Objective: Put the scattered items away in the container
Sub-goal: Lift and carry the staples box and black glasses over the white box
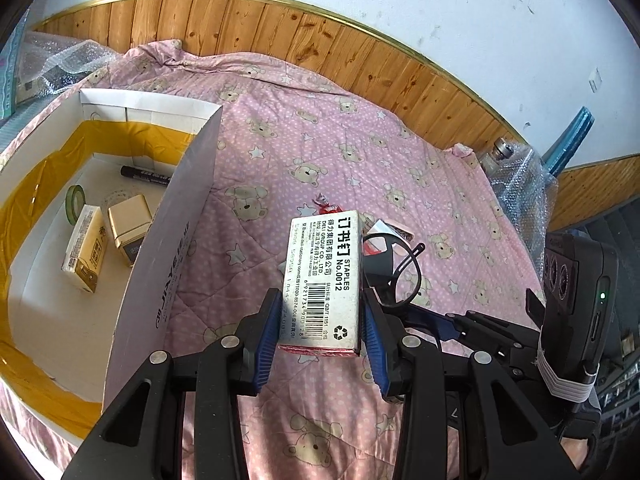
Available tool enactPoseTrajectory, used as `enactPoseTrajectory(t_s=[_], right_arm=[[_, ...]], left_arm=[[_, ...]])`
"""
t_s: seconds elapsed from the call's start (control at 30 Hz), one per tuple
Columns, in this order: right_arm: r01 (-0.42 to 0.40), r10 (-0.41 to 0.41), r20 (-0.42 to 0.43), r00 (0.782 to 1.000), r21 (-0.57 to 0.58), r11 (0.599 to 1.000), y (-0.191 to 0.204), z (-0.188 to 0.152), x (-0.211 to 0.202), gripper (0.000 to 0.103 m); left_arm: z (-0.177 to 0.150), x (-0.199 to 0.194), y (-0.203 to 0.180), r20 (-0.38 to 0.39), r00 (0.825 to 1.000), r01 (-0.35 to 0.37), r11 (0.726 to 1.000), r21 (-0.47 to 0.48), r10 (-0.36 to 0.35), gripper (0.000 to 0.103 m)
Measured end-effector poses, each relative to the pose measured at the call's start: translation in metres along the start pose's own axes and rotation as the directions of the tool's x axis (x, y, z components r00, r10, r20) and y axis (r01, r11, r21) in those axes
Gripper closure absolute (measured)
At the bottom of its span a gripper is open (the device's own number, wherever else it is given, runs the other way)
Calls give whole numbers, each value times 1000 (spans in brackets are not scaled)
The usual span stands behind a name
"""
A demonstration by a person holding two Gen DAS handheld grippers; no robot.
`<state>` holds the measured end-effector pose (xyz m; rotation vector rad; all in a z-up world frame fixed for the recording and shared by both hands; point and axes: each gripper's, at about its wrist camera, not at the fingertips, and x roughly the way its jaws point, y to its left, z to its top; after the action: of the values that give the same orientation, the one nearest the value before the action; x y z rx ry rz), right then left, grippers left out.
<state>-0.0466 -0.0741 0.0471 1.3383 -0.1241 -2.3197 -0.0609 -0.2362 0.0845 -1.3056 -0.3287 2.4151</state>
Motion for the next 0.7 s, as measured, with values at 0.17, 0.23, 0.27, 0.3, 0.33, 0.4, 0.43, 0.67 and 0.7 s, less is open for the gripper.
enactPoseTrajectory(t_s=[0.17,0.23,0.27,0.3,0.33,0.4,0.43,0.67,0.7], right_arm=[[-1,1,10,1000,-17,1000,9,3,-5,61],[-1,2,14,1000,-22,1000,12,4,-6,61],[-1,2,15,1000,-24,1000,14,5,-7,61],[-1,1,18,1000,-28,1000,16,6,-8,61],[0,1,21,1000,-32,999,18,7,-10,61],[0,2,28,1000,-39,999,22,9,-12,61],[-1,3,31,1000,-43,999,25,9,-13,61],[-11,14,40,999,-79,997,46,16,-16,61],[-12,16,41,999,-85,996,49,18,-16,61]], left_arm=[[1,-11,3,22,1000,4,1000,-6,-4,63],[1,-16,4,30,1000,5,1000,-8,-5,63],[1,-17,4,34,999,7,1000,-9,-6,63],[1,-19,5,37,999,7,1000,-10,-7,63],[1,-22,6,41,999,8,1000,-11,-8,63],[0,-26,8,49,999,10,1000,-15,-9,63],[0,-28,9,53,999,11,1000,-17,-10,63],[-2,-44,23,79,997,14,999,-42,-11,63],[-2,-46,25,81,997,14,999,-46,-11,63]])
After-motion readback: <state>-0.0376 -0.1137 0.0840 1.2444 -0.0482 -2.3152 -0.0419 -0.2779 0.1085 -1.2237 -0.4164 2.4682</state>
